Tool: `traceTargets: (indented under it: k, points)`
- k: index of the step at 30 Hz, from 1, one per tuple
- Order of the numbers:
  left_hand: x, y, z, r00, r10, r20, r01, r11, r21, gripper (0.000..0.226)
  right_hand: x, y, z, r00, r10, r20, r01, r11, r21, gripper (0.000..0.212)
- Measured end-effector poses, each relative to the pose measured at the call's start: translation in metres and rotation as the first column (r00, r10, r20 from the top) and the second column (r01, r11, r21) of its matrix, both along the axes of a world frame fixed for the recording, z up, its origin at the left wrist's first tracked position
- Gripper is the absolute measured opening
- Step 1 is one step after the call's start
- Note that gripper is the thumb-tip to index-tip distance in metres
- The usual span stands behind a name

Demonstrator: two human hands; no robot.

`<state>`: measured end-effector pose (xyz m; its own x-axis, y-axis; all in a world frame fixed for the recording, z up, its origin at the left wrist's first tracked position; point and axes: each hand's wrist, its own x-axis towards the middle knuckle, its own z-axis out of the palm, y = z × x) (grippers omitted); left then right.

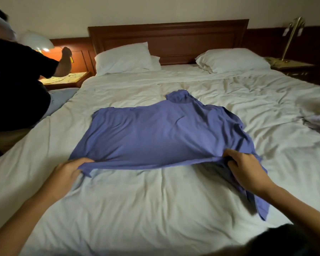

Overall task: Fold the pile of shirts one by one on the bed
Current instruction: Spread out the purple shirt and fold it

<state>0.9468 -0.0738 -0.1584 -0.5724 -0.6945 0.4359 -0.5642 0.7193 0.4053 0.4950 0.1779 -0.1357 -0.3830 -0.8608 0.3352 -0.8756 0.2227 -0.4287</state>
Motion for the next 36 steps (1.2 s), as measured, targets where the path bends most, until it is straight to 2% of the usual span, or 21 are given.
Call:
traceTargets:
  k: [1,3,4,5,7,10,13,16,19,21,23,24,26,27,30,32,36]
  points:
    - [0.0,-0.003,0.003,0.999,0.029,-0.031,-0.027,0.999,0.037,0.04,-0.002,-0.001,0.005,1.0,0.017,-0.007,-0.017,1.0,-0.013,0.023]
    - [0.003,-0.01,0.006,0.995,0.068,-0.07,-0.061,0.994,0.093,0.045,-0.009,-0.001,0.014,0.986,0.151,-0.066,-0.15,0.989,0.017,0.016]
    - [0.004,-0.013,0.008,0.994,0.079,-0.079,-0.07,0.992,0.108,0.047,-0.016,0.0,0.018,0.967,0.235,-0.103,-0.225,0.969,0.097,0.01]
    - [0.005,-0.017,0.009,0.992,0.091,-0.085,-0.08,0.989,0.121,0.045,-0.024,-0.001,0.023,0.946,0.301,-0.124,-0.272,0.94,0.208,0.014]
    - [0.006,-0.025,0.014,0.989,0.104,-0.106,-0.088,0.986,0.145,0.033,-0.051,-0.007,0.033,0.926,0.362,-0.111,-0.291,0.867,0.405,0.031]
    - [0.003,-0.049,0.026,0.989,0.09,-0.114,-0.061,0.97,0.236,0.031,-0.094,-0.036,0.046,0.932,0.361,-0.001,-0.313,0.809,0.498,0.033]
    - [-0.009,-0.087,0.042,0.999,0.012,0.048,-0.024,0.966,0.257,0.026,-0.123,-0.091,0.061,0.94,0.342,0.001,-0.283,0.777,0.563,0.034]
    - [-0.033,-0.144,0.051,0.986,0.054,0.16,-0.093,0.964,0.249,0.027,-0.144,-0.164,0.073,0.925,0.353,-0.14,-0.18,0.733,0.656,0.03]
    - [-0.064,-0.199,0.048,0.952,0.215,0.219,-0.262,0.941,0.214,0.025,-0.159,-0.231,0.066,0.886,0.201,-0.417,0.096,0.801,0.591,0.028]
    - [-0.084,-0.222,0.035,0.953,0.264,0.15,-0.297,0.915,0.273,0.01,-0.16,-0.257,0.04,0.86,0.037,-0.509,0.235,0.856,0.46,0.053]
    - [-0.096,-0.232,0.012,0.946,0.301,0.123,-0.324,0.847,0.421,0.028,-0.152,-0.273,0.002,0.889,-0.062,-0.454,0.254,0.892,0.374,0.071]
    - [-0.098,-0.23,-0.001,0.941,0.296,0.162,-0.337,0.819,0.464,0.037,-0.148,-0.276,-0.018,0.912,-0.098,-0.398,0.251,0.902,0.353,0.074]
    - [-0.097,-0.226,-0.024,0.922,0.282,0.266,-0.374,0.829,0.416,0.051,-0.145,-0.271,-0.057,0.94,-0.157,-0.302,0.261,0.902,0.344,0.072]
    - [-0.094,-0.225,-0.033,0.918,0.3,0.261,-0.382,0.849,0.365,0.054,-0.148,-0.263,-0.074,0.944,-0.186,-0.271,0.275,0.898,0.344,0.07]
    - [-0.084,-0.223,-0.047,0.915,0.392,0.091,-0.4,0.857,0.326,0.041,-0.158,-0.234,-0.102,0.945,-0.267,-0.189,0.316,0.897,0.308,0.067]
    - [-0.078,-0.221,-0.049,0.891,0.452,0.04,-0.438,0.832,0.341,0.032,-0.166,-0.218,-0.102,0.923,-0.342,-0.178,0.379,0.891,0.25,0.069]
    - [-0.072,-0.218,-0.041,0.856,0.512,-0.067,-0.452,0.807,0.38,0.032,-0.179,-0.192,-0.091,0.894,-0.426,-0.14,0.447,0.864,0.232,0.077]
